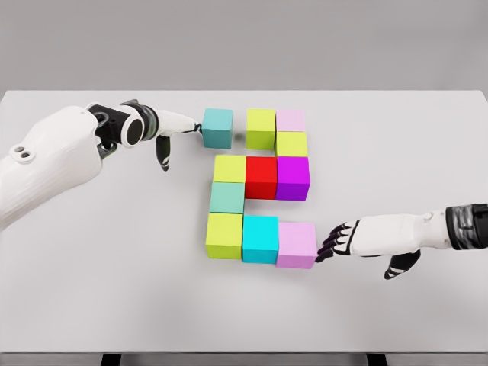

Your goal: Assemble the squares on the desktop into the number 2

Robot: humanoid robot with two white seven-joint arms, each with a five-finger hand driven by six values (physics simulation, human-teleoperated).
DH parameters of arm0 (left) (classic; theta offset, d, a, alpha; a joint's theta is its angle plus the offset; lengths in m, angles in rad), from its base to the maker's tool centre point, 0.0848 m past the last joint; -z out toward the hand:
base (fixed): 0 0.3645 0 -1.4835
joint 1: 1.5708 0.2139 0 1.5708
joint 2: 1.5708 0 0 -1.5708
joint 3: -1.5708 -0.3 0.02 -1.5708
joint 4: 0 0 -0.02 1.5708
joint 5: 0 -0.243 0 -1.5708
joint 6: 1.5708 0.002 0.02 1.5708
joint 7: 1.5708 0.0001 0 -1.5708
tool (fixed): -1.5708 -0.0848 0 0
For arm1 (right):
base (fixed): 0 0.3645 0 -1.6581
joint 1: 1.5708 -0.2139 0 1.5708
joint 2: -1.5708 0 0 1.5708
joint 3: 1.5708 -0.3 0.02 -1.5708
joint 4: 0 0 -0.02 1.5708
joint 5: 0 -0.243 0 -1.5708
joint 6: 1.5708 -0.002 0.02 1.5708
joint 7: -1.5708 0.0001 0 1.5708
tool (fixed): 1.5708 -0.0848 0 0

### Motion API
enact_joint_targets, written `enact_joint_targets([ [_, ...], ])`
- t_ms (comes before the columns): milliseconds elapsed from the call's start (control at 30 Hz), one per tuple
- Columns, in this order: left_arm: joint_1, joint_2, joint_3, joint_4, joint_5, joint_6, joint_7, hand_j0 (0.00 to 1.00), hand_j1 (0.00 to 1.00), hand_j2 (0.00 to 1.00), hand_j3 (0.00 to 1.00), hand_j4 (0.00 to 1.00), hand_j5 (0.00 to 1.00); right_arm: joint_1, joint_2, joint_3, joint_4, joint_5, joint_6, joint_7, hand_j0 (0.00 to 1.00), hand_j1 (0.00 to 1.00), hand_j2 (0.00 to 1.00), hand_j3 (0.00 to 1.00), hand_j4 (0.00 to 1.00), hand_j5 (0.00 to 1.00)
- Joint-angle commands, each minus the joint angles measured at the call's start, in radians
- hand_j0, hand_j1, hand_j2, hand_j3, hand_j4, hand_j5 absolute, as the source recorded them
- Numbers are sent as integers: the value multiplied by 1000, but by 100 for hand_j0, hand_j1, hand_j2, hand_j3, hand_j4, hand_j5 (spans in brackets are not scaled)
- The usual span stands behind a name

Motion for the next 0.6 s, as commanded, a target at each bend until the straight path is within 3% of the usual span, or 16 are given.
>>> enact_joint_targets([
  [0, 0, -2, 1, 0, -1, -2, 0, 100, 100, 100, 100, 100, 100, 0, 1, 0, -1, -5, 0, 0, 100, 100, 100, 100, 100, 100],
  [167, 0, -2, 2, 0, -3, -2, 0, 100, 100, 100, 100, 100, 100, -2, -1, 0, 1, -5, 3, 0, 100, 100, 100, 100, 100, 100],
  [433, 0, -3, 2, -1, -1, -2, 0, 100, 100, 100, 100, 100, 100, -6, -62, -62, 16, -28, 20, 0, 100, 100, 100, 100, 100, 100],
  [567, -2, -5, 2, -1, -3, -2, 0, 100, 100, 100, 100, 100, 100, 15, -104, -197, 32, -208, 8, 0, 100, 100, 100, 100, 100, 100],
])
